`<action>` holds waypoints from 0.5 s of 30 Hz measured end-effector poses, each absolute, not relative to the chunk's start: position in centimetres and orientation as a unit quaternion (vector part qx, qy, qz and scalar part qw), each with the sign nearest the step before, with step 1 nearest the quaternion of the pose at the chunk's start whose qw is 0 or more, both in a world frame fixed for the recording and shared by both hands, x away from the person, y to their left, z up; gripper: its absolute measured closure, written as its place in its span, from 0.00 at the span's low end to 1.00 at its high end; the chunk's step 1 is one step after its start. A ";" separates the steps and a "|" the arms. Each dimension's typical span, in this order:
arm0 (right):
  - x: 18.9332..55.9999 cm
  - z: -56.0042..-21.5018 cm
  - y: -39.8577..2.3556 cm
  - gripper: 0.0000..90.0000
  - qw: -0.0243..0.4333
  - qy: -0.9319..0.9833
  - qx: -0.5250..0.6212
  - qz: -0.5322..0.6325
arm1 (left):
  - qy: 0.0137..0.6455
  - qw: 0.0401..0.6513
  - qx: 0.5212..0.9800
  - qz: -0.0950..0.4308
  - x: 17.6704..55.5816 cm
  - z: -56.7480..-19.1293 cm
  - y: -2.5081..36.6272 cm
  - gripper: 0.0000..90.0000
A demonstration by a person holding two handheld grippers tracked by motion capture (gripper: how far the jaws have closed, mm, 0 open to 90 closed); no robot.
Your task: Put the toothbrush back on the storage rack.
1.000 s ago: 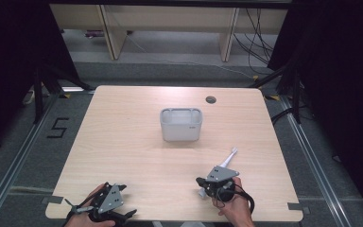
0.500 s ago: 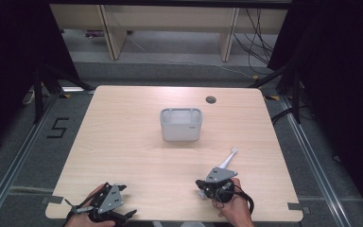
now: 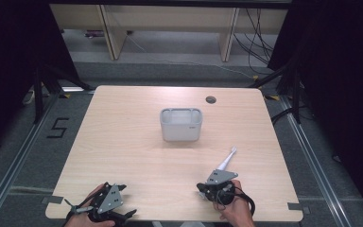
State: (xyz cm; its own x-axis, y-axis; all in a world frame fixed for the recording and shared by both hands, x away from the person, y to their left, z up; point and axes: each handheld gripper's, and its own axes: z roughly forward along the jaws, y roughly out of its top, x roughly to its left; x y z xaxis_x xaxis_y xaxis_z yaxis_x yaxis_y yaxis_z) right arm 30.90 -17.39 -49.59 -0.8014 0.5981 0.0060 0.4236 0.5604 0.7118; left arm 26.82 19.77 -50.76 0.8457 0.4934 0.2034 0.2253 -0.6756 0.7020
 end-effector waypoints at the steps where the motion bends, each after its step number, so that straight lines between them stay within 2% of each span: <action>1: 30.7 -49.6 -17.4 1.00 0.116 0.873 0.297 0.369 | 0.201 0.354 0.895 0.184 26.8 -50.8 19.8 0.16; 15: 30.3 -49.7 -18.4 0.99 0.109 0.872 0.309 0.364 | 0.202 0.358 0.892 0.186 26.8 -50.8 19.8 0.16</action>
State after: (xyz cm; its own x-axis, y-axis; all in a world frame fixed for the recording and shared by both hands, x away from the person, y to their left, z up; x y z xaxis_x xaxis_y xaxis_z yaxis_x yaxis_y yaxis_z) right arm 30.26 -18.35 -49.71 -0.7850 0.6185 0.0359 0.4599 0.5430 0.7026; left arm 26.80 19.79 -50.82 0.8493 0.4937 0.1869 0.2276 -0.6619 0.7142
